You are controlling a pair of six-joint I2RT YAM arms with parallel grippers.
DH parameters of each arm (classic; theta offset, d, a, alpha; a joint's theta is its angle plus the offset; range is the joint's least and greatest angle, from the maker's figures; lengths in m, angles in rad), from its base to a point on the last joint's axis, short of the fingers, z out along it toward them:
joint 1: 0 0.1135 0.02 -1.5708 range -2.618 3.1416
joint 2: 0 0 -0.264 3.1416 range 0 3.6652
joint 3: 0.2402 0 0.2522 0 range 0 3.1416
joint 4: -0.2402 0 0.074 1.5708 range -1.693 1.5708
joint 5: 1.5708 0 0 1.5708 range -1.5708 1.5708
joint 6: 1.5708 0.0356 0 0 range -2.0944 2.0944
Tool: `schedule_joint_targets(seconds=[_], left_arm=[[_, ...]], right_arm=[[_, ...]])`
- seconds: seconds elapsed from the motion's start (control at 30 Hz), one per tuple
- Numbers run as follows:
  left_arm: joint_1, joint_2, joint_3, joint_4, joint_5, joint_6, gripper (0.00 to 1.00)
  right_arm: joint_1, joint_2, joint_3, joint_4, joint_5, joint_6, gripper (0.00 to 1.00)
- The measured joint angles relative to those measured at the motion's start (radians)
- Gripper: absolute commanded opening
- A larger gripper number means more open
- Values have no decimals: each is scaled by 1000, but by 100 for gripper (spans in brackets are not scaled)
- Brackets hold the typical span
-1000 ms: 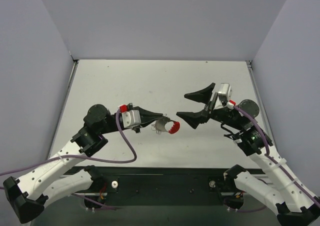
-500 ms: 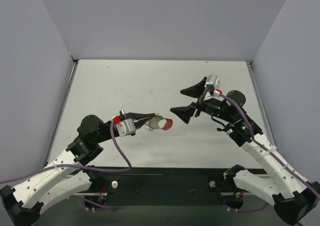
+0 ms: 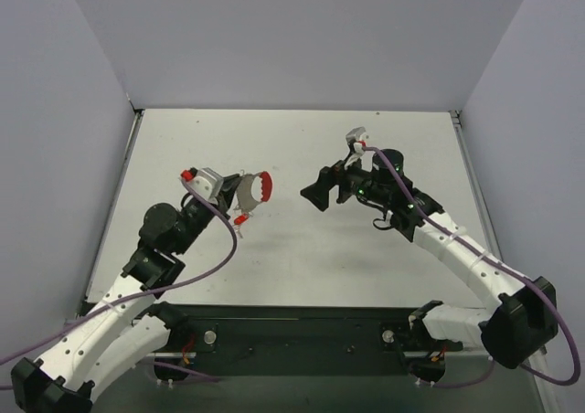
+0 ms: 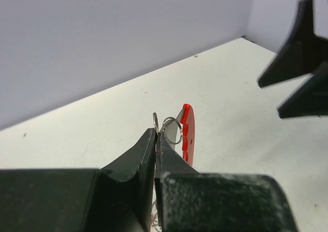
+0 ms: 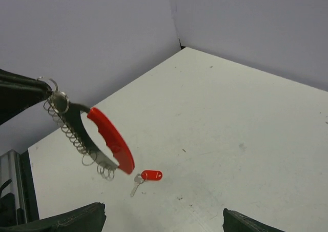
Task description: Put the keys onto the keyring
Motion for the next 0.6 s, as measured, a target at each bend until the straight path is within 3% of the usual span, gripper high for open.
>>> schedule_joint_targets(seconds=[0.27, 0.47, 0.6], left_arm=[[273, -63, -48, -23, -53, -215, 0], [362, -103, -12, -122, -41, -255, 0], [397, -103, 78, -249, -37, -241, 0]], right_arm=[[51, 283, 45, 14, -35, 49, 93], [151, 526, 176, 10, -71, 75, 74], [204, 674, 309, 14, -98, 99, 67]])
